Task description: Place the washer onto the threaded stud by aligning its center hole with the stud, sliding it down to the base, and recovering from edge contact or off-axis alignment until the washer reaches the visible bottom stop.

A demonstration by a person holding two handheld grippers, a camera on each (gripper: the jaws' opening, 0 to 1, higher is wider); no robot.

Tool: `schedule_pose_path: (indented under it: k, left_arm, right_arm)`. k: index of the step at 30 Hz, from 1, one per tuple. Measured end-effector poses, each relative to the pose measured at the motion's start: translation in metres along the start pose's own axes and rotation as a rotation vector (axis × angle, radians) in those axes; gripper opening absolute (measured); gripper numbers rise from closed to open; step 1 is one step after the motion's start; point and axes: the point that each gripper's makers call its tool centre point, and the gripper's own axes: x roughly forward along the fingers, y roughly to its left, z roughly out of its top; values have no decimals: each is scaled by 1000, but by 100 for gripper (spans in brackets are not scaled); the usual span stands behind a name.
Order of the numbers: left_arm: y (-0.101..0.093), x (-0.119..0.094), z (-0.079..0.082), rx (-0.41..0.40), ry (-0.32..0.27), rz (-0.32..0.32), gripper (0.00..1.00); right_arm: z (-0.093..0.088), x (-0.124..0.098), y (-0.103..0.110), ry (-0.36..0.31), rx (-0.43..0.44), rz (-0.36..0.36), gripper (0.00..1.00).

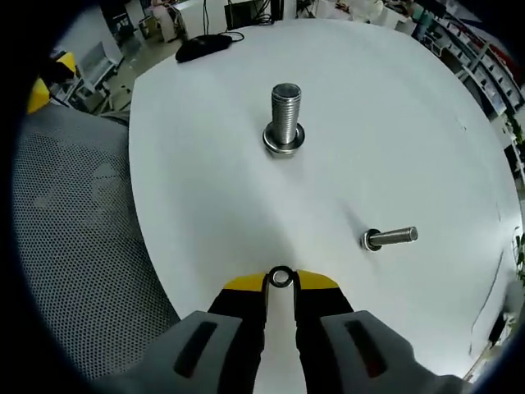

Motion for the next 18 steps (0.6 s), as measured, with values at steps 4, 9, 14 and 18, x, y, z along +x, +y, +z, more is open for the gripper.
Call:
schedule_pose_path:
  k: [4,9,14,18]
  left_arm:
    - [0,0,0,0,0,0,16]
    - [0,0,1,-2,-4,1,16]
    - [0,0,0,-3,-4,1,16]
    - [1,0,1,-4,-6,1,16]
  right_arm:
    - [2,-9,-14,-30,34,-21,14]
    - [3,-18,-30,-51,68,-46,14]
    - [7,-26,-42,-68,74,-72,14]
    - [13,-31,-48,-91,75,-91,14]
